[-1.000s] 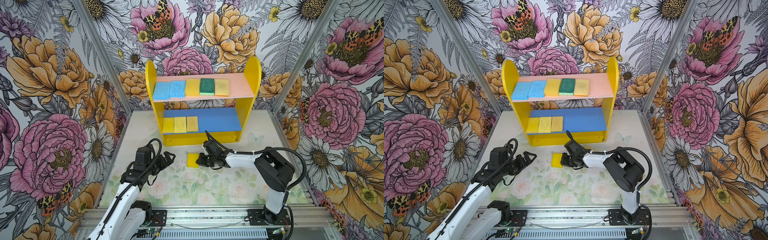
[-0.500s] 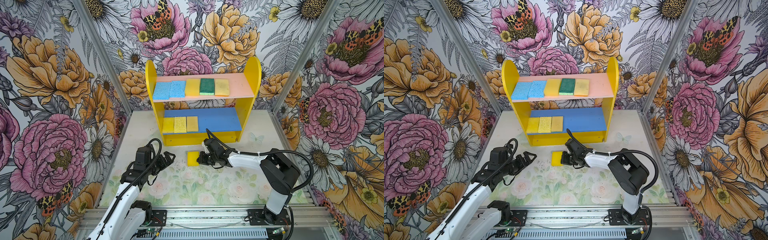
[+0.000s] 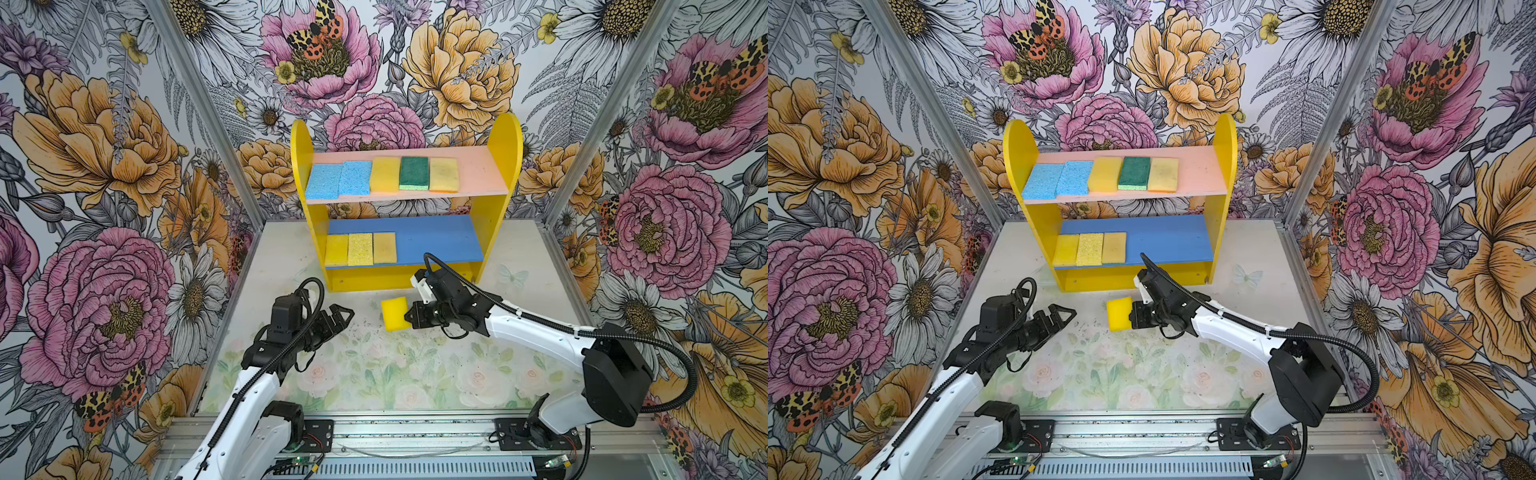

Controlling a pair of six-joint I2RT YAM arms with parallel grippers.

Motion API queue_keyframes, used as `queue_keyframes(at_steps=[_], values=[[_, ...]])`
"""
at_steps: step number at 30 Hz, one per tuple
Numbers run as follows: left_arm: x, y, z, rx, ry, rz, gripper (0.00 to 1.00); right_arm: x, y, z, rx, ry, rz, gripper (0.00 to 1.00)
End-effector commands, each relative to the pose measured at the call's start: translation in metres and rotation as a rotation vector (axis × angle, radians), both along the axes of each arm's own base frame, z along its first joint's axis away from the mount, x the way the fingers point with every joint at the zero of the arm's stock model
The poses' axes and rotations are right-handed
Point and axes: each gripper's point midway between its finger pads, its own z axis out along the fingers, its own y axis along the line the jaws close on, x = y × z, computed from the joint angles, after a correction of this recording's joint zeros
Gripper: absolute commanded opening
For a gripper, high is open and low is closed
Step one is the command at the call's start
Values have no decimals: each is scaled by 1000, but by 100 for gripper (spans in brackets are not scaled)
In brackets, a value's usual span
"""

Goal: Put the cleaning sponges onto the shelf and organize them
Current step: 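Lift the bright yellow sponge upright with the right gripper while the left gripper approaches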

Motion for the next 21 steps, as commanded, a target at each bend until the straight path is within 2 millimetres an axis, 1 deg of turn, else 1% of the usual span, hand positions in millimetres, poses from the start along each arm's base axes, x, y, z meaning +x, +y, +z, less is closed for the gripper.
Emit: queue_keyframes(at_steps=[1,3,6,9,12,14,16,17,19,21], values=[[1,-24,28,-138,-126,-124,99,-9,-8,23,24,-44,70,2],[2,-36,42,-238,-176,-158,99,-14,-3,44,85,-71,128,2],[3,-51,61,-331,-250,-194,99,-26,8,68,160,-84,233,2],[2,-68,73,-347,-289,-245,99,-35,14,78,192,-72,303,2],[2,-86,80,-343,-301,-301,99,-42,20,85,226,-55,351,2],[2,-94,83,-341,-311,-319,99,-46,24,88,236,-57,372,2],[3,-98,84,-340,-314,-326,92,-49,25,89,238,-58,380,2],[4,-100,85,-342,-317,-326,87,-49,25,88,237,-56,380,2],[5,-101,85,-351,-320,-321,74,-50,25,86,232,-54,377,2],[6,-103,86,-369,-322,-321,58,-48,24,83,223,-52,365,2]])
